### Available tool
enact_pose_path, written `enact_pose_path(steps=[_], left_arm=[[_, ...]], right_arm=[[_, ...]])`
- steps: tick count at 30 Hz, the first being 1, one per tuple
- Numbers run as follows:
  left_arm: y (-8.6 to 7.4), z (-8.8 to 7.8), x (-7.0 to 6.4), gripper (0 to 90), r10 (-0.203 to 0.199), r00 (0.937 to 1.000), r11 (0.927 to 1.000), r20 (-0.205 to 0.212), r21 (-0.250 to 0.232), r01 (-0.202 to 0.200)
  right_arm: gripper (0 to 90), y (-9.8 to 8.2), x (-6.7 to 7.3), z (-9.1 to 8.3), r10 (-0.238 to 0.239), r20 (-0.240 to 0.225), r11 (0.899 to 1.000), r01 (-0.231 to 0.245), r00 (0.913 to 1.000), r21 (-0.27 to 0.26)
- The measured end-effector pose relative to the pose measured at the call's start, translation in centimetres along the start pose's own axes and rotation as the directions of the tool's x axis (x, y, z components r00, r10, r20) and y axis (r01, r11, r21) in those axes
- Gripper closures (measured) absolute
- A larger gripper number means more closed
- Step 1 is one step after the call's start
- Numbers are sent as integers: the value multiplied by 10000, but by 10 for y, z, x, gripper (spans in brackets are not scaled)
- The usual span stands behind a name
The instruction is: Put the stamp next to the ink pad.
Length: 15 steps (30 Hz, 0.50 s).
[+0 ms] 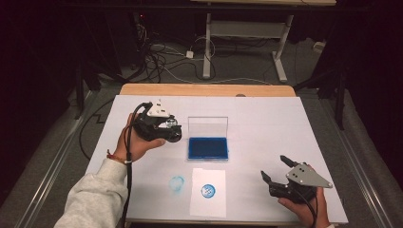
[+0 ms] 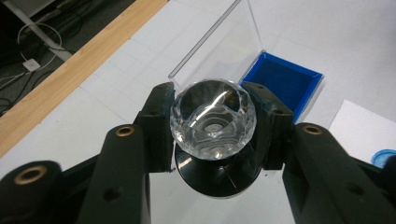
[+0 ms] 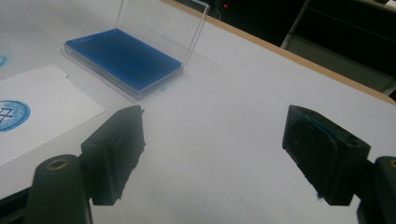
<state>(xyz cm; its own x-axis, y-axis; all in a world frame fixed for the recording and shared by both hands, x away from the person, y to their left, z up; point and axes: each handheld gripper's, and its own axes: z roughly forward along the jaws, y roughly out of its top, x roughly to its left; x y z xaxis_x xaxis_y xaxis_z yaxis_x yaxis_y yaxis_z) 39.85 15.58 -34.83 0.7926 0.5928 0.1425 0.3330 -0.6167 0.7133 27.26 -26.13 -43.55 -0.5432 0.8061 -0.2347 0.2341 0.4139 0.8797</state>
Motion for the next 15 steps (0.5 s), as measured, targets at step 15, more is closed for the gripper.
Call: enact_pose_path(steps=[15], left_arm=[[-9,38,13,545,-524,9984,9962,196,712,509]], right_arm=[[211,-2,1,3,-97,-165,9998,100,9998,164]])
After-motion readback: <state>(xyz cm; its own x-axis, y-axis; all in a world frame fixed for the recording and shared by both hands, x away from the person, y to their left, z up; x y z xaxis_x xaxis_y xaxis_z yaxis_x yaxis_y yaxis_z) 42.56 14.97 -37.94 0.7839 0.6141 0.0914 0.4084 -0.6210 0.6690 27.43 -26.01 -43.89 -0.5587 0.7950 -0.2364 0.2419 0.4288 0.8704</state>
